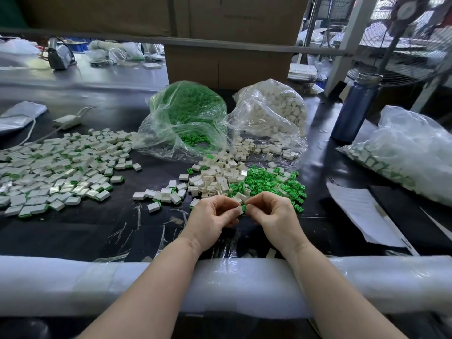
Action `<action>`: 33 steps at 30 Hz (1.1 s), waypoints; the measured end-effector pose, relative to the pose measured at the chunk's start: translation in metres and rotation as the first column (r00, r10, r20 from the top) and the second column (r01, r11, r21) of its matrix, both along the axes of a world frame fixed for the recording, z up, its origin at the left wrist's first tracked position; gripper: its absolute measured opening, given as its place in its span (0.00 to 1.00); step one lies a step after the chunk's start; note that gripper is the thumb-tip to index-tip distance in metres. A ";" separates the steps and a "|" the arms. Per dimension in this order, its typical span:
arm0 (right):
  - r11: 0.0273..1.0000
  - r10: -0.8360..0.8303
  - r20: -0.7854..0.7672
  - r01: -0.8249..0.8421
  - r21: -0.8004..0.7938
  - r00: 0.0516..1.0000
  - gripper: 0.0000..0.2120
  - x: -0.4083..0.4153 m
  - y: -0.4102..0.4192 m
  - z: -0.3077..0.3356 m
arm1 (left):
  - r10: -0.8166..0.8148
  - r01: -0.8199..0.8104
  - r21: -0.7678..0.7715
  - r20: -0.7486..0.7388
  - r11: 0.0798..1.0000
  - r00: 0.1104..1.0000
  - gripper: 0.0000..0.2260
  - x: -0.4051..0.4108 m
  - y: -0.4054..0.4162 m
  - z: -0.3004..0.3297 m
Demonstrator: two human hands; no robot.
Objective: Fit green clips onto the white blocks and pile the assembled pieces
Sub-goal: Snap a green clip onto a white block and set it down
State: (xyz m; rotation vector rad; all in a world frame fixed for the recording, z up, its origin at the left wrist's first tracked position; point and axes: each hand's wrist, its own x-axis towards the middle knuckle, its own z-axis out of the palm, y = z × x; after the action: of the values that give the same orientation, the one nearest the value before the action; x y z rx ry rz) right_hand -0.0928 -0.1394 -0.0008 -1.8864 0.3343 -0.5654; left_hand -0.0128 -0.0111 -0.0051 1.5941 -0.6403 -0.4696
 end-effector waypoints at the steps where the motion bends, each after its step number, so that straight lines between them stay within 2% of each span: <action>1: 1.000 0.006 -0.005 -0.006 0.009 1.000 0.10 0.000 0.000 0.000 | -0.002 0.002 -0.001 -0.004 1.000 1.000 0.05 0.000 0.000 0.001; 13: 0.997 0.075 -0.057 -0.073 0.034 0.996 0.07 0.000 0.002 0.001 | 0.006 -0.007 0.024 0.035 1.000 0.999 0.06 -0.003 0.000 0.004; 17: 0.995 0.089 -0.062 -0.086 0.057 0.994 0.10 -0.001 0.003 0.003 | 0.000 -0.008 0.074 0.105 0.997 0.994 0.06 -0.005 -0.001 0.005; 23: 0.991 0.123 -0.084 -0.118 0.059 0.989 0.12 -0.002 0.002 0.004 | -0.025 0.012 0.114 0.113 0.993 0.993 0.06 -0.006 0.000 0.005; 33: 0.987 0.156 -0.107 -0.150 0.061 0.982 0.12 -0.003 -0.001 0.004 | -0.040 0.022 0.139 0.123 0.990 0.992 0.11 -0.003 -0.001 0.001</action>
State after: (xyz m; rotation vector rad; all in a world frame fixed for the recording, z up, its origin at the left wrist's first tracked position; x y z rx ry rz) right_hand -0.0959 -0.1404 0.0033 -1.8773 0.2711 -0.3460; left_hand -0.0162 -0.0121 -0.0046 1.7563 -0.7422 -0.4466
